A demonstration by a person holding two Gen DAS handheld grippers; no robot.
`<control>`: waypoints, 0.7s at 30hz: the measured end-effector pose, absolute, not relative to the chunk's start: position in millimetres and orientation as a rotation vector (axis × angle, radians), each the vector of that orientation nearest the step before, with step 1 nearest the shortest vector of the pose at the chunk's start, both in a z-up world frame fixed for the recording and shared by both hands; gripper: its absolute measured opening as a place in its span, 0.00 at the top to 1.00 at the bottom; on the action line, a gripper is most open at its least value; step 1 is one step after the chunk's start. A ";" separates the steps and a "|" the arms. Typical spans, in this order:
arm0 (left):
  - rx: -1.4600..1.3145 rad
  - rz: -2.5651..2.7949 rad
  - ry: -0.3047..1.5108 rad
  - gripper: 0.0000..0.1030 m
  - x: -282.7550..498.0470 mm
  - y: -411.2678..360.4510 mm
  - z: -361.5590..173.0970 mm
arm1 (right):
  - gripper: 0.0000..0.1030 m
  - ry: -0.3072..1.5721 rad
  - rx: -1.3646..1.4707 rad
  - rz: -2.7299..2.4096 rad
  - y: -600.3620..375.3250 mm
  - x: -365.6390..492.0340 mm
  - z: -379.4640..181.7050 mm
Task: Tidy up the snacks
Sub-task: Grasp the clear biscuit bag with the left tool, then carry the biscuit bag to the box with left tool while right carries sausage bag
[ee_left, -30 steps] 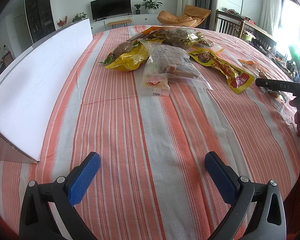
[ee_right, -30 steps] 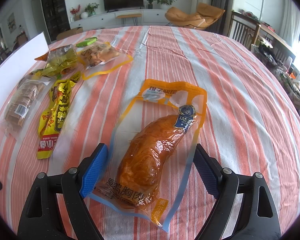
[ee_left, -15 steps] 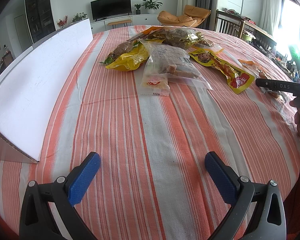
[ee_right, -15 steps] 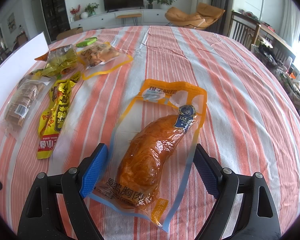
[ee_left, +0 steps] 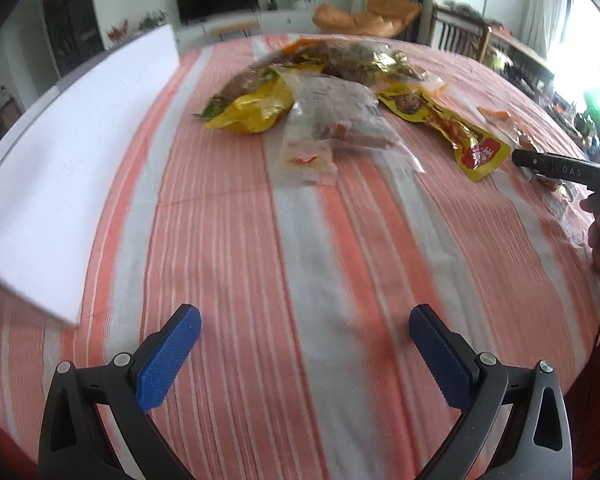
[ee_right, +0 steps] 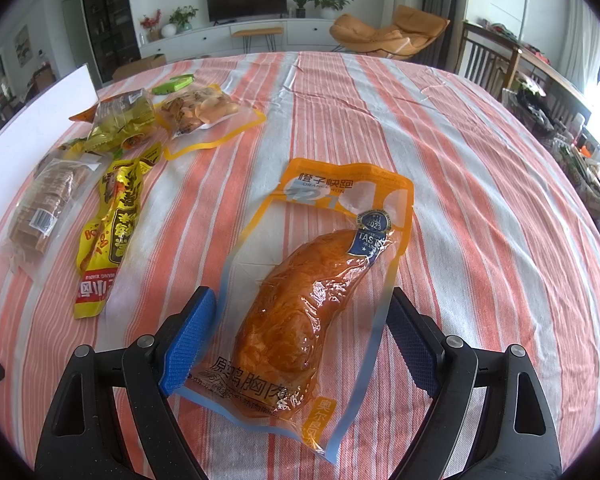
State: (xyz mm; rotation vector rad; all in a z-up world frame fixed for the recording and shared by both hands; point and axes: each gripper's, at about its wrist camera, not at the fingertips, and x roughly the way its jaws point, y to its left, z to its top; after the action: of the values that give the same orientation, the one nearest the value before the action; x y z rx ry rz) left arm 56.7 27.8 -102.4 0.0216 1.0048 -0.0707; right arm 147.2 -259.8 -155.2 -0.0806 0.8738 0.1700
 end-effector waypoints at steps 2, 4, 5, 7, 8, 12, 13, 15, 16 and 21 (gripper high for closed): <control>0.025 -0.098 0.973 0.00 72.0 22.2 -83.3 | 0.15 0.874 -0.080 0.170 -259.8 147.2 -155.3; 0.047 -0.093 0.919 0.00 93.9 12.9 -56.0 | 0.15 0.874 -0.080 0.171 -260.1 147.4 -155.3; 0.060 -0.102 0.896 0.00 113.1 4.4 -41.6 | 0.15 0.874 -0.080 0.171 -260.1 147.5 -155.3; 0.076 -0.099 0.916 0.00 143.0 -7.2 -36.4 | 0.15 0.874 -0.080 0.170 -260.0 147.4 -155.3; 0.088 -0.067 0.954 0.00 166.9 -14.7 -41.1 | 0.15 0.874 -0.080 0.170 -260.2 147.5 -155.4; 0.224 0.061 1.041 0.01 216.0 -38.2 -76.0 | 0.15 0.874 -0.080 0.171 -259.9 147.3 -155.3; 0.321 0.100 1.058 0.06 223.9 -47.1 -91.1 | 0.15 0.874 -0.079 0.171 -260.1 147.4 -155.3; 0.339 0.083 0.996 0.51 219.8 -50.2 -92.1 | 0.15 0.874 -0.078 0.171 -259.9 147.3 -155.3; 0.328 0.082 0.992 0.54 215.7 -49.1 -89.7 | 0.15 0.874 -0.078 0.172 -260.0 147.4 -155.3; 0.087 -0.111 0.998 0.60 176.2 -14.5 -69.9 | 0.14 0.874 -0.073 0.177 -259.5 147.7 -157.1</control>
State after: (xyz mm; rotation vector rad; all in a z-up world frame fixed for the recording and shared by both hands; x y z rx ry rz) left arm 176.2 -14.5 -69.9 0.0875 0.9976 -0.1113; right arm 147.7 -259.5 -157.1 -0.0735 0.8743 0.1774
